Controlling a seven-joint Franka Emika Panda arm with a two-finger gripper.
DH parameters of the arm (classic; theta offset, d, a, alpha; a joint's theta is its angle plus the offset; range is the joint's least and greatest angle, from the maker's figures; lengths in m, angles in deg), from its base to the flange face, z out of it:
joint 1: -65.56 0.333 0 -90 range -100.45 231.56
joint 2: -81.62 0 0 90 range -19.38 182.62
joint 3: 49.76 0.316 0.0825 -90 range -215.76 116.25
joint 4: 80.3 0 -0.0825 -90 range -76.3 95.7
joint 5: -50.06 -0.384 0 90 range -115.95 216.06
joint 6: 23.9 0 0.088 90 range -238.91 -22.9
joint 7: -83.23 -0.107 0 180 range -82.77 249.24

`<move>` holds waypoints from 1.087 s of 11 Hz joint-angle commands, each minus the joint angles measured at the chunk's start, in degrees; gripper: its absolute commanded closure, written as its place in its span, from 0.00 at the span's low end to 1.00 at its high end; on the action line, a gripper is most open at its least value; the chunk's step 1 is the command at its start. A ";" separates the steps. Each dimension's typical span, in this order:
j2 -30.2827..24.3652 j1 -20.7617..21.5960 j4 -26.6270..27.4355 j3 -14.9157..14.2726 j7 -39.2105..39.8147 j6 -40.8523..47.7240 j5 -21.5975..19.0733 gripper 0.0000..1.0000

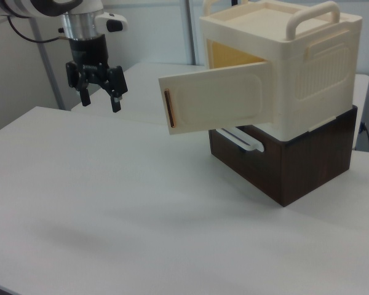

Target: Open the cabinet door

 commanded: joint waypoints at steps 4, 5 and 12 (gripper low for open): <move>1.71 -2.59 0.54 -1.04 -4.34 -7.42 0.35 0.00; 1.62 -2.77 0.89 -1.04 -4.26 -7.43 0.61 0.00; 0.04 -5.93 0.45 -1.22 -3.38 -6.72 0.09 0.00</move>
